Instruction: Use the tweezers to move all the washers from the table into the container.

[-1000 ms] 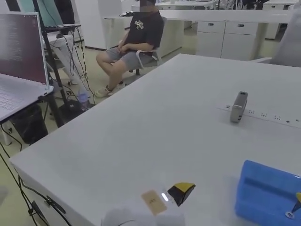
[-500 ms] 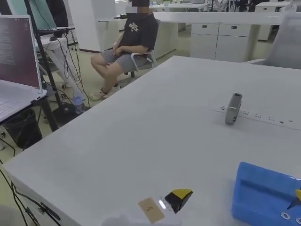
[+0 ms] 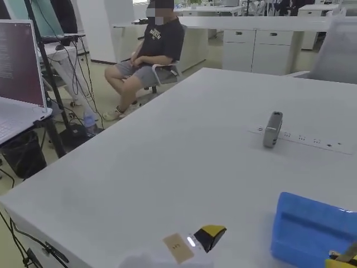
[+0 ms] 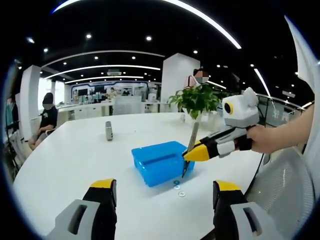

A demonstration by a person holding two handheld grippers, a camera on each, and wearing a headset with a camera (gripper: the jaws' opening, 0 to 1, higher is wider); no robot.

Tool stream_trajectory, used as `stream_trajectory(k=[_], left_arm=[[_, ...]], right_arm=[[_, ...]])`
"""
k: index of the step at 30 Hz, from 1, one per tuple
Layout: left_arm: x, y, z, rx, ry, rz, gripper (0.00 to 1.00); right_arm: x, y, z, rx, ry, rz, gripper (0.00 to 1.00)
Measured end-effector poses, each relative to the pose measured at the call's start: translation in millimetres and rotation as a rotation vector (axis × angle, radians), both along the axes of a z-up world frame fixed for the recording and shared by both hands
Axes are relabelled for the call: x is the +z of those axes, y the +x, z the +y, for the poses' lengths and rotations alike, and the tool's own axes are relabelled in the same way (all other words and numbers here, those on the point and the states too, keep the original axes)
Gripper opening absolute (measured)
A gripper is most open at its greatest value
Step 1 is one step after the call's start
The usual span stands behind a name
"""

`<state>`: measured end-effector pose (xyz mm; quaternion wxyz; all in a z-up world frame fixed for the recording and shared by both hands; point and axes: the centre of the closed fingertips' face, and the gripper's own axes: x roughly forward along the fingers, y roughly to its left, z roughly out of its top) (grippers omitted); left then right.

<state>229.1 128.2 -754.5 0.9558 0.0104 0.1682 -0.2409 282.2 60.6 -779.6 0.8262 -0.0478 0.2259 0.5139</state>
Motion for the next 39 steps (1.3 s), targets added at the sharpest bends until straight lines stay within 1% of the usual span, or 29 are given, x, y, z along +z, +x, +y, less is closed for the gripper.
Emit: stream_trajectory(k=[3,6,10,15,19,21,23,27,32,33,36,39], left_arm=[[-0.3,-0.2,0.0,0.000,0.002,0.002,0.80],[-0.8,-0.5,-0.1,-0.001,0.006,0.004,0.79],[-1.7,-0.6,0.0,-0.001,0.010,0.008,0.78],[-2.2,-0.7,-0.4,-0.003,0.011,0.010,0.78],[-2.4,-0.5,-0.1,-0.002,0.011,0.010,0.78],[-2.6,-0.5,0.0,-0.002,0.013,0.010,0.78],[-2.8,-0.6,-0.3,-0.004,0.014,0.012,0.78],[-3.0,-0.3,0.2,-0.003,0.016,0.011,0.77],[-3.1,-0.4,0.3,-0.003,0.019,0.011,0.77],[-3.0,-0.5,0.3,-0.003,0.019,0.011,0.77],[-2.5,-0.7,0.0,-0.003,0.016,0.009,0.77],[-2.2,-0.8,0.1,-0.003,0.015,0.008,0.77]], right_arm=[[-9.7,-3.3,2.1,0.005,-0.002,0.023,0.03],[-20.8,-4.9,2.4,0.009,-0.021,0.038,0.03],[-28.4,-4.5,0.6,0.006,-0.031,0.045,0.03],[-32.3,-3.9,0.4,0.004,-0.032,0.056,0.03],[-33.5,-3.1,1.3,0.009,-0.033,0.052,0.03],[-34.1,-2.4,2.2,0.016,-0.040,0.036,0.03],[-34.1,-2.2,2.9,0.021,-0.042,0.032,0.04],[-33.8,-3.9,2.8,0.034,-0.063,0.009,0.04],[-35.5,-6.3,2.8,0.042,-0.067,0.003,0.04],[-35.8,-6.9,2.9,0.052,-0.078,-0.014,0.03],[-36.5,-8.5,3.6,0.075,-0.101,-0.042,0.03],[-36.6,-9.0,4.1,0.080,-0.105,-0.043,0.03]])
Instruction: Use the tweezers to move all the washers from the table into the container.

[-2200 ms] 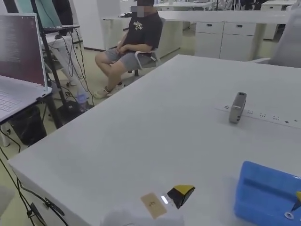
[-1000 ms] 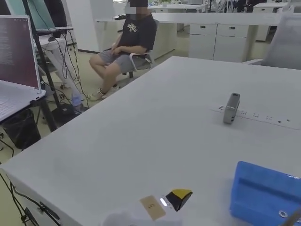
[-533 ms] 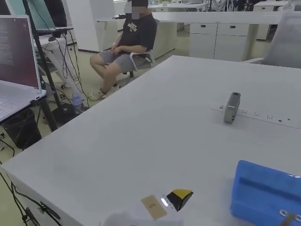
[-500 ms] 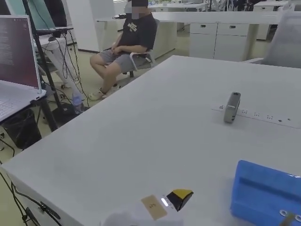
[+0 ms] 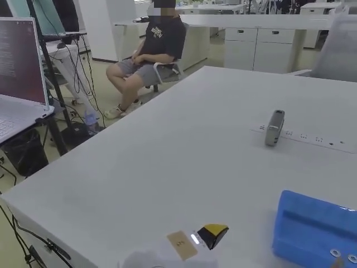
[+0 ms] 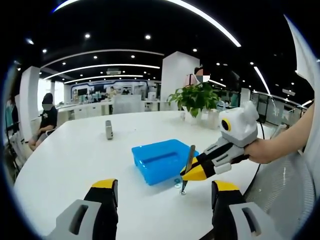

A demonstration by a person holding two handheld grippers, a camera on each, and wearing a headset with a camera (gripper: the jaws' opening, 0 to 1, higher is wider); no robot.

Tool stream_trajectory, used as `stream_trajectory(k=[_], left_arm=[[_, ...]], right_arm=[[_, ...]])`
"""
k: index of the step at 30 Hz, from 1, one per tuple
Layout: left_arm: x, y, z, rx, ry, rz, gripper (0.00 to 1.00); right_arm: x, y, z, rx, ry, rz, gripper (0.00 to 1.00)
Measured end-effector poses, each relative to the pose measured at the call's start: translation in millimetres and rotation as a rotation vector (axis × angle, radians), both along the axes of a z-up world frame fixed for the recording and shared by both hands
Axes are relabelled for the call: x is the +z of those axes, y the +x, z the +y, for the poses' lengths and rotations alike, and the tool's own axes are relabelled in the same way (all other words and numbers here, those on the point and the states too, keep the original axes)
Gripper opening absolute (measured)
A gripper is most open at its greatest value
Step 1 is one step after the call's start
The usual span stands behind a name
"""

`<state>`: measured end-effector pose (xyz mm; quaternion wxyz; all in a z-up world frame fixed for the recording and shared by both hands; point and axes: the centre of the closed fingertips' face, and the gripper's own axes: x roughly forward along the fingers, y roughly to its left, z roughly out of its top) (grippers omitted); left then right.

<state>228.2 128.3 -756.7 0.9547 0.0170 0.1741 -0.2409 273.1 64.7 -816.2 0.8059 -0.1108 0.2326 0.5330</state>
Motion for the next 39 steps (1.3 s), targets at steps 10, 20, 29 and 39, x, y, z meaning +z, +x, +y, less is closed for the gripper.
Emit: stream_trajectory(k=[10,20,29,39], left_arm=[[-0.1,0.2,0.9,0.003,0.000,0.000,0.77],[-1.3,0.3,1.0,0.002,0.003,0.003,0.77],[-1.1,0.2,0.5,-0.001,0.003,0.003,0.76],[-2.0,0.0,0.7,-0.001,0.008,0.008,0.75]], right_arm=[[10.7,3.9,-3.9,-0.036,0.046,0.050,0.03],[42.3,15.2,-3.5,-0.048,0.090,0.014,0.03],[64.0,37.7,-3.2,-0.069,0.132,-0.022,0.03],[64.3,72.0,-2.3,-0.097,0.136,-0.041,0.03]])
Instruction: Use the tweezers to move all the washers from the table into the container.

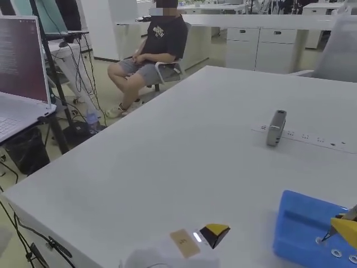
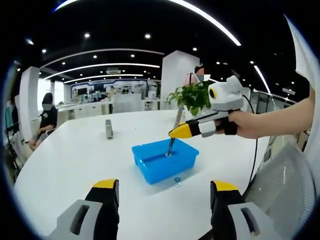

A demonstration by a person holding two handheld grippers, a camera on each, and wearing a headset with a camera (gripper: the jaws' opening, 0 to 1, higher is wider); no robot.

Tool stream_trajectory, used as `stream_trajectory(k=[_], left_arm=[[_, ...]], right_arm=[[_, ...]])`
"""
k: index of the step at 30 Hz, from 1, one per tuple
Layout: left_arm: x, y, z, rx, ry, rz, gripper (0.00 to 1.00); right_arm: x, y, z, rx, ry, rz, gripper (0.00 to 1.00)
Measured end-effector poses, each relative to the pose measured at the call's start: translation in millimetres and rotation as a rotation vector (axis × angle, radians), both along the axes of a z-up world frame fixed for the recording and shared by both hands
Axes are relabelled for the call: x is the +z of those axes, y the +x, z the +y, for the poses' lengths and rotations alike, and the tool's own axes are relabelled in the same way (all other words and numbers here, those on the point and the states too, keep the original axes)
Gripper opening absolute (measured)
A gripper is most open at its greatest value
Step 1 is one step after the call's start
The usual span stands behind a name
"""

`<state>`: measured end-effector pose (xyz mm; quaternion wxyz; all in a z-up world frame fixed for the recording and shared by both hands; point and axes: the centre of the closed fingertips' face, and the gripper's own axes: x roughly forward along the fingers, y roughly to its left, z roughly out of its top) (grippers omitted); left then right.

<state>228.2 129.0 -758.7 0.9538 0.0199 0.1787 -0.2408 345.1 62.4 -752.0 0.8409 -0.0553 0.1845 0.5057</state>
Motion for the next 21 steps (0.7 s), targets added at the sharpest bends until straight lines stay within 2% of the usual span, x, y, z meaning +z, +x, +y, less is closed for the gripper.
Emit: stream_trajectory(k=[10,13,14,21], left_arm=[[-1.8,-0.6,-0.5,-0.004,0.009,0.009,0.74],[-2.4,-0.3,0.0,-0.003,0.010,0.010,0.74],[-2.4,-0.3,0.1,-0.002,0.011,0.010,0.74],[-3.8,-1.3,-0.7,-0.007,0.016,0.018,0.72]], right_arm=[[-24.0,20.3,-1.3,-0.035,-0.032,0.041,0.03],[-36.5,23.9,-3.3,-0.044,-0.052,0.059,0.03],[-44.5,27.2,-5.8,-0.051,-0.061,0.066,0.03],[-58.1,36.1,-7.4,-0.064,-0.086,0.085,0.03]])
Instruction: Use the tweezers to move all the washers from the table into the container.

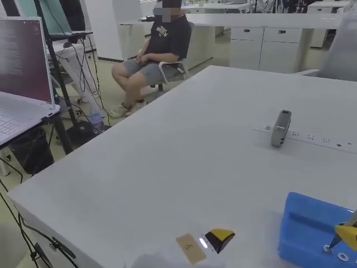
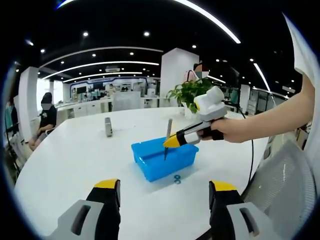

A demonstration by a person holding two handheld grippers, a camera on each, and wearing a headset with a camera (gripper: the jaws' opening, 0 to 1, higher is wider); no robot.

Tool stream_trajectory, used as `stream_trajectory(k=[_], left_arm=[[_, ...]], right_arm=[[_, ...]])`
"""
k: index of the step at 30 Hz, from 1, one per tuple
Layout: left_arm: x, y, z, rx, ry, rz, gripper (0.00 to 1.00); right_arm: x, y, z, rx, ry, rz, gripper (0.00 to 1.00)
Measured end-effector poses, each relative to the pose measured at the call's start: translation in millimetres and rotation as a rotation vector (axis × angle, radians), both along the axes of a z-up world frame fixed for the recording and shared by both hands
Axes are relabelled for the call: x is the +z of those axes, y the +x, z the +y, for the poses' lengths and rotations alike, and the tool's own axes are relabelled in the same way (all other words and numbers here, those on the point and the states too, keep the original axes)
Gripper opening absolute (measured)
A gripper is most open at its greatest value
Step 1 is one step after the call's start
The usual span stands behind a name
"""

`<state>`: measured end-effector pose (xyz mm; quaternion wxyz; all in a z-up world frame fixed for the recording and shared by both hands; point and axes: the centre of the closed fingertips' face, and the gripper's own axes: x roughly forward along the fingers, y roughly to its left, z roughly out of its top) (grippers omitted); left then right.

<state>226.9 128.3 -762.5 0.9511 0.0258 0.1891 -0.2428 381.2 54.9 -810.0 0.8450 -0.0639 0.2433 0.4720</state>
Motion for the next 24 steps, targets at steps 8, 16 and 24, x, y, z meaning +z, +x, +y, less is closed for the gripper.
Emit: stream_trajectory(k=[8,16,24], left_arm=[[-0.8,0.0,0.7,0.002,0.003,0.002,0.72],[-0.4,0.3,1.6,0.004,0.004,0.000,0.72],[-0.6,0.1,1.4,0.002,0.005,0.001,0.72]], right_arm=[[-1.6,1.9,0.0,0.013,-0.022,-0.017,0.03],[4.4,1.6,-4.3,0.007,-0.015,-0.029,0.03],[34.3,-17.3,-0.6,0.025,0.034,-0.064,0.03]])
